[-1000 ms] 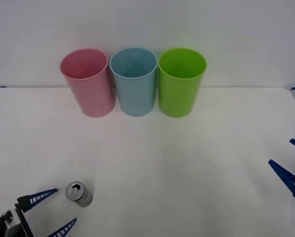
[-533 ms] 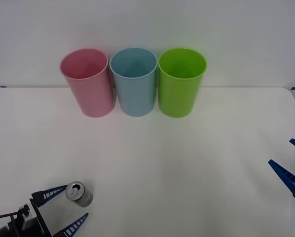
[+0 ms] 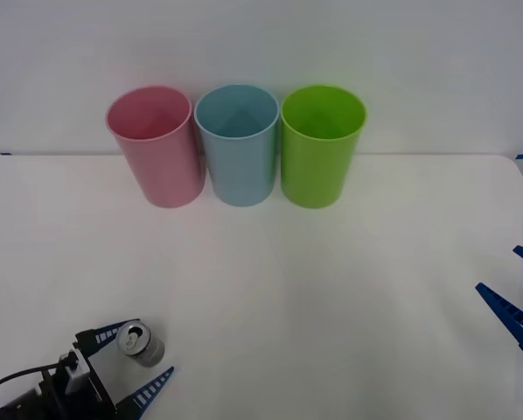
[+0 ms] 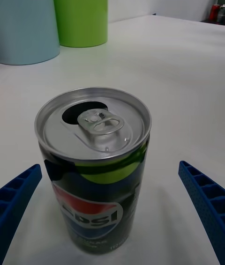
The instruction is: Grasp the object on the table and drop it into the matching bin: aluminum can to the light blue bin, PET bottle to the pink bin.
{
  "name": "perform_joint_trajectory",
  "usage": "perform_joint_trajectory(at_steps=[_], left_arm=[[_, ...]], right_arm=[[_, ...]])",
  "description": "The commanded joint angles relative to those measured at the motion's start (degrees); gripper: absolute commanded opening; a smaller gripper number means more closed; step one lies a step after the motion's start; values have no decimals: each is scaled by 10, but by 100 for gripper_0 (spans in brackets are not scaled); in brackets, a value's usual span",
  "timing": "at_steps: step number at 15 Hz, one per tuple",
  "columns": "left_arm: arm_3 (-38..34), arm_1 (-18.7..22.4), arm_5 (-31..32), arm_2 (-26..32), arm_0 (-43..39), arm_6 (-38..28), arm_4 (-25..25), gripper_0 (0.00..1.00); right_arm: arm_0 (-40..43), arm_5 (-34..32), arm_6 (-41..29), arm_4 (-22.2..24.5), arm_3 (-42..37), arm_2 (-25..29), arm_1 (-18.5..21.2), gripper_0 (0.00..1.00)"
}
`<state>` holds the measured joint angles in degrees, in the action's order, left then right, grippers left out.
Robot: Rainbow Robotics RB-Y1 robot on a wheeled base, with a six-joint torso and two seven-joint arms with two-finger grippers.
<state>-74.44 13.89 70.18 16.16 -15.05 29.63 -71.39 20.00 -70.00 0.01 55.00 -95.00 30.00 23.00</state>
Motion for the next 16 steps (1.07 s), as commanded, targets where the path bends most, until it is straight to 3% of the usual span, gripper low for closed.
perform_joint_trajectory(at_steps=[1, 8, 9, 10, 11, 12, 14, 16], left_arm=[[0, -11, -2, 4, 7, 0, -13, 100], [0, -15, -3, 8, 10, 1, -21, 100], [0, -15, -3, 9, 10, 1, -21, 92], [0, -14, -2, 9, 10, 1, -20, 68], [0, -14, -2, 8, 10, 2, -20, 34], [0, -14, -2, 8, 10, 2, -21, 14], [0, -15, -2, 8, 10, 0, -21, 1], [0, -15, -2, 10, 10, -1, -20, 0]], right_arm=[[0, 0, 0, 0, 0, 0, 0, 100], [0, 0, 0, 0, 0, 0, 0, 100], [0, 0, 0, 0, 0, 0, 0, 100], [0, 0, 0, 0, 0, 0, 0, 100], [0, 0, 0, 0, 0, 0, 0, 100], [0, 0, 0, 0, 0, 0, 0, 100], [0, 0, 0, 0, 0, 0, 0, 100], [0, 0, 0, 0, 0, 0, 0, 100]])
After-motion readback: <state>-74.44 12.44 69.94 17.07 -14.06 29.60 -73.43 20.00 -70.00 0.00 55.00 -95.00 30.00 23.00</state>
